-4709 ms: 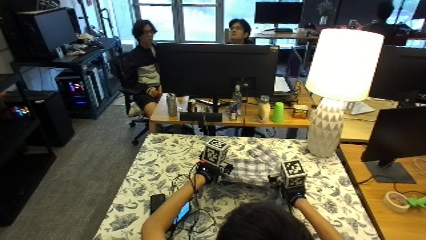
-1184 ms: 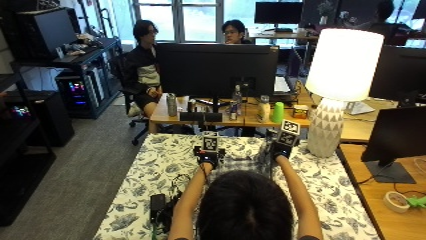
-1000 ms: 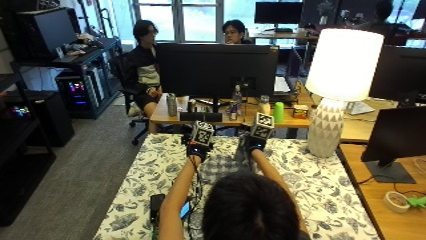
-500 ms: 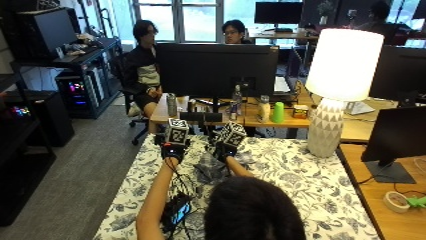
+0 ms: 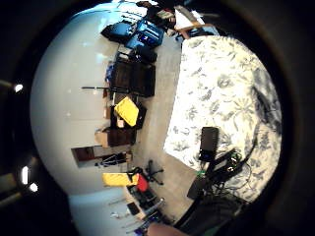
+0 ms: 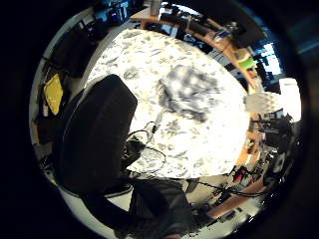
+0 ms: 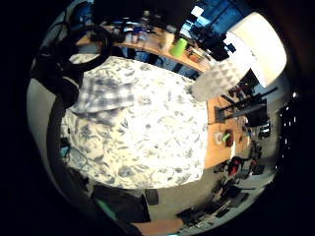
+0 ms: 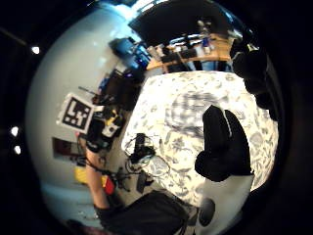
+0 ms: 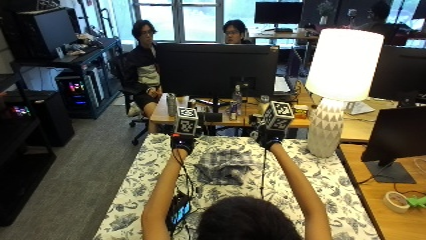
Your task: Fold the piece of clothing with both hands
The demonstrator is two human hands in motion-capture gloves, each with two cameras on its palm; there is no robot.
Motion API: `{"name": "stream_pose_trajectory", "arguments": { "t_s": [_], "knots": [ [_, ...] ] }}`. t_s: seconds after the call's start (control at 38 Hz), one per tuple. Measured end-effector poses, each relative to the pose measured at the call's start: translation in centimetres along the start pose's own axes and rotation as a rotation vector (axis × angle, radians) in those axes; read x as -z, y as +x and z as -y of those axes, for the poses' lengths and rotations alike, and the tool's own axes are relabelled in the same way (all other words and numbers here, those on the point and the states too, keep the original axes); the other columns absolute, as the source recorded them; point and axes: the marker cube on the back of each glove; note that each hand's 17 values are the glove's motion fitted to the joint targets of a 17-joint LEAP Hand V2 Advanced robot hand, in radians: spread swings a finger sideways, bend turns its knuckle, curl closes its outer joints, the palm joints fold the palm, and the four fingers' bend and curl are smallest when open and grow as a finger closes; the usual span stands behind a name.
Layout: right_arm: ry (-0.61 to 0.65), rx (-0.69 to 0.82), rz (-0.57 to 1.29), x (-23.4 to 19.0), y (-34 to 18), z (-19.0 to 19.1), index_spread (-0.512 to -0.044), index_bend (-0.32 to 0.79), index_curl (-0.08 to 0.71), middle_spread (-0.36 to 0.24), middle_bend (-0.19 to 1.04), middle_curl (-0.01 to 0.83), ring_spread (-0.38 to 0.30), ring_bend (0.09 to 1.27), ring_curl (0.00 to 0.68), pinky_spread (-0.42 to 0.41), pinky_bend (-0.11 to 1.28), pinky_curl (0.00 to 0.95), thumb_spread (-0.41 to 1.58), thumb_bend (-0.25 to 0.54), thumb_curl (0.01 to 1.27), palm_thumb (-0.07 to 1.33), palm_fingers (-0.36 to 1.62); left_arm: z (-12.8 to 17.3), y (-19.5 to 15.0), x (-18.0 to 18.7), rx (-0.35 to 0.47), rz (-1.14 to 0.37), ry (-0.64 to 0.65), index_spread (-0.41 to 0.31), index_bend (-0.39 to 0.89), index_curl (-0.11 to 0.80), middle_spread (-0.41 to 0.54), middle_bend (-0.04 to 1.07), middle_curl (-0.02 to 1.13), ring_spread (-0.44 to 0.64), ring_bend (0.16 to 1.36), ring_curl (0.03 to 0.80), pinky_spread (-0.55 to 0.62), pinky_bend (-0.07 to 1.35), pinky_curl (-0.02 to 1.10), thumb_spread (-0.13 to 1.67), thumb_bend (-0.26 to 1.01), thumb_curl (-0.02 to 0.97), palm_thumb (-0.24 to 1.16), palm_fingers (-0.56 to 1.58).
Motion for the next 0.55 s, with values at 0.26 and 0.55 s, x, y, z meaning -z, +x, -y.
{"name": "stream_pose_trajectory", "arguments": {
  "t_s": [0.26,0.55],
  "knots": [
    [0.043,-0.085,0.111,1.1,6.5,-2.1,-0.238,0.08,0.2,-0.099,0.29,0.444,-0.141,0.57,0.4,-0.134,0.51,0.37,1.21,-0.014,0.41,0.91,1.06,-1.9,5.3,3.9,-0.117,-0.049,0.105,-0.027,0.17,0.336,0.257,0.16,0.25,0.37,0.62,0.289,0.43,0.45,0.34,1.29,-0.01,0.19,0.1,0.06],
    [-0.005,-0.144,0.168,-2.4,7.2,-2.0,-0.239,0.08,0.204,-0.1,0.28,0.445,-0.136,0.55,0.403,-0.122,0.47,0.369,1.23,-0.013,0.4,0.91,1.08,-0.3,10.9,2.7,-0.23,-0.132,0.12,-0.054,0.24,0.382,0.205,0.15,0.25,0.29,0.59,0.281,0.38,0.41,0.33,1.32,0.0,0.196,0.16,0.18]
  ]
}}
